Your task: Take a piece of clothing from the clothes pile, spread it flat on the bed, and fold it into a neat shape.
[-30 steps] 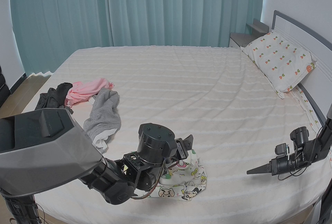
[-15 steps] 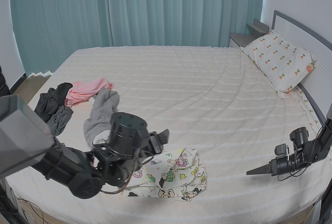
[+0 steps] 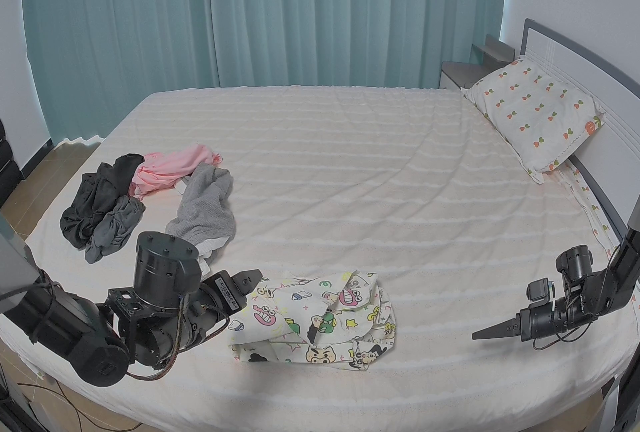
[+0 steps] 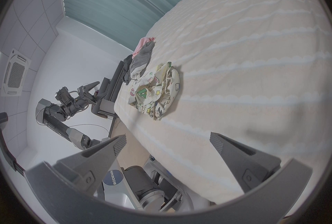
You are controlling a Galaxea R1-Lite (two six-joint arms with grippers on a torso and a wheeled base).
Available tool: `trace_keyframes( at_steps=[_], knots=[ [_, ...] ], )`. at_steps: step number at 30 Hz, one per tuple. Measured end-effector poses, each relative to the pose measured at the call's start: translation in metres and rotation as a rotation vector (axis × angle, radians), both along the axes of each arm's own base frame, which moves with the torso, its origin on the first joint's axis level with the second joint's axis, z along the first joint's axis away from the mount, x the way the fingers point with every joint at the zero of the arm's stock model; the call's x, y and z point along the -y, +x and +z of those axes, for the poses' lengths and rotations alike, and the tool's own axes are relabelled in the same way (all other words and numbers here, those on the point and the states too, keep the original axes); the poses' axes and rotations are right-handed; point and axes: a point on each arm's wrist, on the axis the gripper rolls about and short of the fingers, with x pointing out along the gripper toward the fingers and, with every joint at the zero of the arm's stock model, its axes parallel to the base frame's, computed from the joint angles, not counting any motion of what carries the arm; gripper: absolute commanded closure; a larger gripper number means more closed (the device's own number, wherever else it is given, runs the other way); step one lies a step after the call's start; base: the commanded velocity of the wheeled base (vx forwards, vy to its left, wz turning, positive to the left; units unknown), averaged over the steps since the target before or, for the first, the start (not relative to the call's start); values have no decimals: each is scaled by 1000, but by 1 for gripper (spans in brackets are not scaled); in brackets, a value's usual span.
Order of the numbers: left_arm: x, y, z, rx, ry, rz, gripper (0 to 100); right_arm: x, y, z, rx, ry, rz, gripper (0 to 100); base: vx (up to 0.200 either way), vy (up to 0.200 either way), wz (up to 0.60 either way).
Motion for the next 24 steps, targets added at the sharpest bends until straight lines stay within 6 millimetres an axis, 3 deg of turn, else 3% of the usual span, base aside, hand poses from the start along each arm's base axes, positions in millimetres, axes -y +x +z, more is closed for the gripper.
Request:
trace_keyframes(
  at_steps=[6,13,19,24],
  knots=[
    [-10,0,-10,38,-42,18,0,-2,4,0,8,-2,7,0,0,0,0],
    [-16,1,-22,0,-33,32,0,-3,11,8,39,-6,-4,0,0,200,0],
    [-17,2,-25,-11,-28,40,0,-22,23,21,28,25,6,0,0,200,0],
    [-18,3,-25,-11,-37,52,0,-49,34,30,20,49,52,0,0,200,0]
  ],
)
